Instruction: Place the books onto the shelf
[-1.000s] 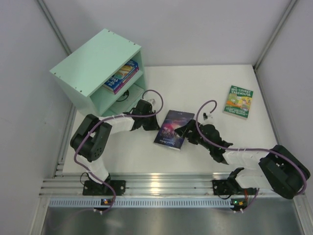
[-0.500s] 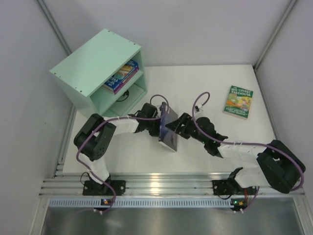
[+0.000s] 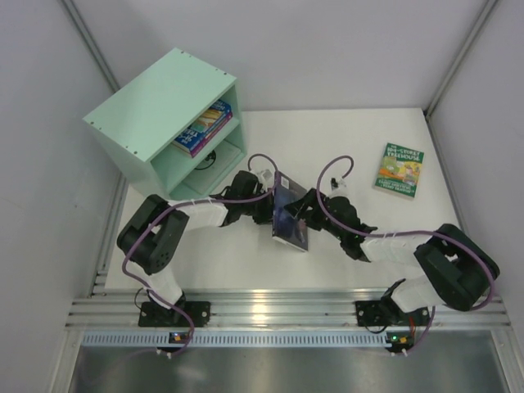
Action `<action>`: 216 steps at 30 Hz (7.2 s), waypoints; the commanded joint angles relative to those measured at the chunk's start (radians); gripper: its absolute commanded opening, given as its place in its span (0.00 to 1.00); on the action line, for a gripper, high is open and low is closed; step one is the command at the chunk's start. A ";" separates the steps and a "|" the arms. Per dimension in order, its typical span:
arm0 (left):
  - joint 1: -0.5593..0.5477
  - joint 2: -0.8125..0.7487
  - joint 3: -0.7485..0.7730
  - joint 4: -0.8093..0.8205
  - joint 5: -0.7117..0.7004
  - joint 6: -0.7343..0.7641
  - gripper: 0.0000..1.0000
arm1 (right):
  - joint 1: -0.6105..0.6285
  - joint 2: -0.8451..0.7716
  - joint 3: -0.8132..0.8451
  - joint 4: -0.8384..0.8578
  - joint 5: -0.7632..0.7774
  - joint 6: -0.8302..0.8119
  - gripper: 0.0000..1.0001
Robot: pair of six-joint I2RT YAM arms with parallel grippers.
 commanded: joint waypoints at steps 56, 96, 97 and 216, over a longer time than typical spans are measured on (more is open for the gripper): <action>-0.235 0.076 0.297 -0.039 -0.184 0.133 0.00 | -0.259 -0.397 0.149 -0.763 -0.247 -0.649 0.37; 0.325 -0.216 1.256 -1.097 -0.833 0.438 0.75 | 0.134 0.483 0.419 0.707 0.179 0.405 0.00; 0.355 -0.214 1.250 -1.099 -0.830 0.431 0.75 | 0.137 0.502 0.447 0.693 0.178 0.414 0.00; 0.573 -0.414 0.680 -0.818 -0.578 0.300 0.75 | 0.275 1.118 1.334 -0.026 0.817 0.781 0.00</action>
